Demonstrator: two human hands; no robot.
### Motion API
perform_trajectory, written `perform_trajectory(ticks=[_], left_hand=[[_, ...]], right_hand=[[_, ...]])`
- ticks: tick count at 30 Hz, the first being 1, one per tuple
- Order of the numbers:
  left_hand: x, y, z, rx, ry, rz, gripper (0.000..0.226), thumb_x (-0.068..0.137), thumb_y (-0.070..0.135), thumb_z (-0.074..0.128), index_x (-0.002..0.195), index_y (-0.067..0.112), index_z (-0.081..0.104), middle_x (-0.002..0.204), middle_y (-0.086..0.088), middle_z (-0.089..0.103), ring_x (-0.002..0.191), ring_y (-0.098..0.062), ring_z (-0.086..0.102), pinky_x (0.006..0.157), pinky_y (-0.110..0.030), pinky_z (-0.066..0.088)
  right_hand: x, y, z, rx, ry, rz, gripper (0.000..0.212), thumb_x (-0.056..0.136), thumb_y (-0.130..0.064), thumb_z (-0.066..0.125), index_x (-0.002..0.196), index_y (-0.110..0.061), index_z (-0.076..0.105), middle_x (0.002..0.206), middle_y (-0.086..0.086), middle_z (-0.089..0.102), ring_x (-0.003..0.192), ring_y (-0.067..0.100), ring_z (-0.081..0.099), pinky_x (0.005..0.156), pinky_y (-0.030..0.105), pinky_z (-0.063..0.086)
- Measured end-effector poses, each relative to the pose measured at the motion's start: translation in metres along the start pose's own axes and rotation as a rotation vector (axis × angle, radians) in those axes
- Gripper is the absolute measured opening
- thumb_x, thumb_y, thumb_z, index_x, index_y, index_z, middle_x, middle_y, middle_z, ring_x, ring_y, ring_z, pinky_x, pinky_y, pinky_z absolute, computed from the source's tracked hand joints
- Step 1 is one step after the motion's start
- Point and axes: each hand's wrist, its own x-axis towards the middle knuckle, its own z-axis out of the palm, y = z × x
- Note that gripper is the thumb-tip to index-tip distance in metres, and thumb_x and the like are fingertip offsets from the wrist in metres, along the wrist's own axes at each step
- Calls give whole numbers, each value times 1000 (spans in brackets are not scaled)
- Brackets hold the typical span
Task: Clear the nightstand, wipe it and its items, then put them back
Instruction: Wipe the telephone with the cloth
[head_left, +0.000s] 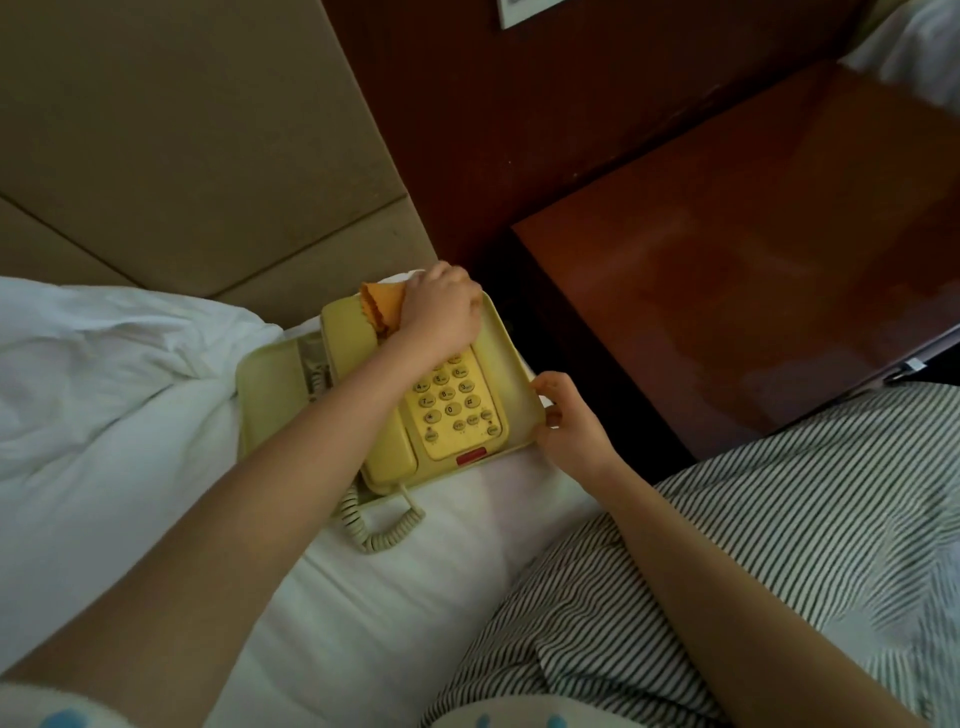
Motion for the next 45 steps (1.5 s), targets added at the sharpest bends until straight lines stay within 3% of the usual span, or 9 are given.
perform_trajectory(ticks=[8, 15, 18, 21, 27, 31, 37, 42, 45], left_hand=[[-72, 29, -3, -31, -230, 277, 27, 90, 21, 42, 105, 22, 64, 121, 3, 54, 122, -19, 35, 100, -33, 28], [3, 41, -14, -1092, 274, -397, 31, 96, 15, 43, 126, 23, 46, 129, -2, 48, 113, -16, 49, 93, -28, 42], [11, 37, 1, -649, 320, -261, 32, 91, 6, 50, 121, 15, 51, 128, -6, 44, 115, -20, 46, 91, -24, 39], [6, 25, 20, -7, -3, 19, 34, 85, 0, 49, 115, 14, 58, 123, -7, 50, 116, -27, 42, 92, -34, 39], [7, 65, 18, 448, -302, -108, 52, 88, 27, 50, 134, 6, 39, 134, -11, 47, 125, -26, 42, 105, -37, 29], [-2, 69, 16, 408, -327, -132, 52, 86, 20, 51, 132, 4, 35, 125, -13, 54, 117, -28, 49, 100, -35, 30], [-78, 91, 8, 333, -332, 214, 42, 91, 21, 48, 130, 12, 36, 123, -10, 56, 113, -28, 53, 90, -34, 36], [-37, 65, 13, 352, -274, 47, 65, 82, 24, 61, 137, 14, 28, 133, -14, 48, 130, -30, 36, 104, -34, 26], [-6, 55, 11, 205, -305, -120, 71, 77, 22, 67, 137, 14, 29, 128, -16, 50, 122, -31, 42, 102, -34, 30]], right_hand=[[-3, 3, -1, 47, -35, 25, 39, 81, 9, 49, 106, -22, 49, 98, -10, 57, 77, 17, 63, 67, 40, 50], [-4, -5, -1, 147, -35, 109, 42, 88, 3, 47, 117, -27, 47, 109, -8, 51, 73, 6, 56, 66, 27, 48], [-4, -7, -2, 189, -30, 142, 44, 90, 1, 46, 127, -21, 47, 115, -4, 51, 75, 7, 55, 64, 22, 45], [-6, -8, -3, 213, -38, 159, 44, 91, 0, 45, 130, -20, 46, 114, -5, 51, 81, 7, 55, 69, 21, 45], [-6, -10, -5, 239, -13, 198, 40, 95, -7, 47, 133, -16, 44, 117, -1, 54, 84, 6, 55, 81, 27, 47], [-8, -13, -11, 171, -3, 212, 40, 96, -10, 44, 136, -17, 40, 119, -1, 54, 83, 6, 53, 84, 32, 46], [-5, -13, -18, 301, 132, 250, 43, 96, -5, 40, 138, -9, 39, 115, 9, 55, 89, 18, 55, 81, 31, 43], [-5, -12, -22, 403, 162, 325, 38, 99, -14, 42, 137, -11, 41, 93, 1, 56, 75, 15, 53, 82, 42, 49], [-5, -11, -21, 426, 184, 347, 36, 99, -14, 44, 135, -11, 44, 87, -2, 54, 74, 13, 54, 64, 26, 46]])
